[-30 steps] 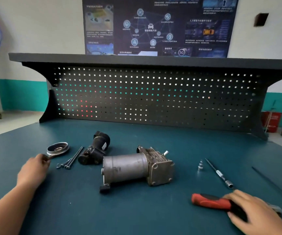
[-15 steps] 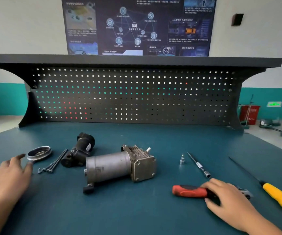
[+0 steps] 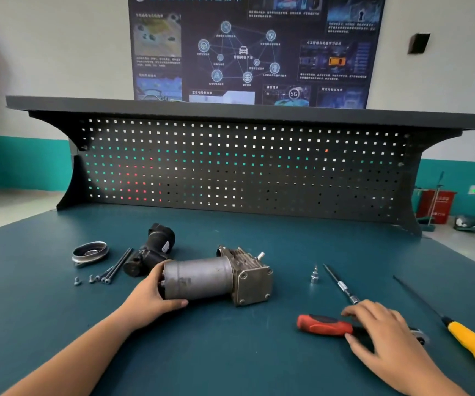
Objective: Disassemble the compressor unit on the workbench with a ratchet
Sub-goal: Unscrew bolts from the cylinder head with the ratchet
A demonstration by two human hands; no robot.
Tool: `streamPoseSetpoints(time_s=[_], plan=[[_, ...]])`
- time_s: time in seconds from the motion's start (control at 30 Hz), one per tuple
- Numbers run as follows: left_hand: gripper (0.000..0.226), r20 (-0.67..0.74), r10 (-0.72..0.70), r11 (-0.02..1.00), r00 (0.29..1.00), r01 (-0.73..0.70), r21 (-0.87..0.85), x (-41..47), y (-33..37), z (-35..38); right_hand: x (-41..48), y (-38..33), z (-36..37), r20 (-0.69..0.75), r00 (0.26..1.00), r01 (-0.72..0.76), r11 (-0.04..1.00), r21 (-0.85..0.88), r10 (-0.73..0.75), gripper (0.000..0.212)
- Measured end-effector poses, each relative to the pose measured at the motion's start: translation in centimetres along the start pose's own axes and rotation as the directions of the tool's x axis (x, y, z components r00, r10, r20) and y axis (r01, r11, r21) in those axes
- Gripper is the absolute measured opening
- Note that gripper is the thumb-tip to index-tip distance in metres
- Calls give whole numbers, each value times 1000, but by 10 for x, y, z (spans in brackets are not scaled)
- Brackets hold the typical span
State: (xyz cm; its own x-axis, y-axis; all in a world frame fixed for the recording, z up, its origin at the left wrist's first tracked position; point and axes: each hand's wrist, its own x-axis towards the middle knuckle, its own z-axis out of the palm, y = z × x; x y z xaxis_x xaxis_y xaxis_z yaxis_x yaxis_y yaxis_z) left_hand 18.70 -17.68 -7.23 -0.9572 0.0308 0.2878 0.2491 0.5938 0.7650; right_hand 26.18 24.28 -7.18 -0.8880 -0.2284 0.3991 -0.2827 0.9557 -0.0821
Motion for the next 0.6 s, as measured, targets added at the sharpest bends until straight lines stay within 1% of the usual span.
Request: streamPoseSetpoints(time_s=[0.17, 0.23, 0.3, 0.4, 0.5, 0.53, 0.6], plan=[[85, -43, 51, 999, 998, -50, 21, -20, 6, -3, -1, 2, -1, -12, 1000, 18, 1000, 13, -17, 32], [81, -73, 59, 996, 996, -53, 74, -27, 15, -14, -1, 2, -1, -15, 1000, 7, 999, 34, -7, 32], [79, -78, 57, 983, 995, -43, 178, -29, 30, -34, -1, 2, 0, -17, 1000, 14, 999, 31, -13, 32], [83, -10, 12, 932, 1000, -7, 362, -23, 59, -72, -1, 4, 1, -12, 1000, 20, 999, 35, -19, 32], [80, 95, -57, 854, 994, -1, 520, -10, 93, -108, -1, 5, 3, -6, 1000, 30, 999, 27, -30, 32], [77, 134, -82, 824, 988, -8, 566, -5, 106, -117, 0, 5, 3, -6, 999, 32, 999, 18, -32, 32], [63, 208, -135, 775, 969, -28, 632, 5, 129, -126, 0, 5, 4, -8, 999, 36, 999, 21, -36, 32]])
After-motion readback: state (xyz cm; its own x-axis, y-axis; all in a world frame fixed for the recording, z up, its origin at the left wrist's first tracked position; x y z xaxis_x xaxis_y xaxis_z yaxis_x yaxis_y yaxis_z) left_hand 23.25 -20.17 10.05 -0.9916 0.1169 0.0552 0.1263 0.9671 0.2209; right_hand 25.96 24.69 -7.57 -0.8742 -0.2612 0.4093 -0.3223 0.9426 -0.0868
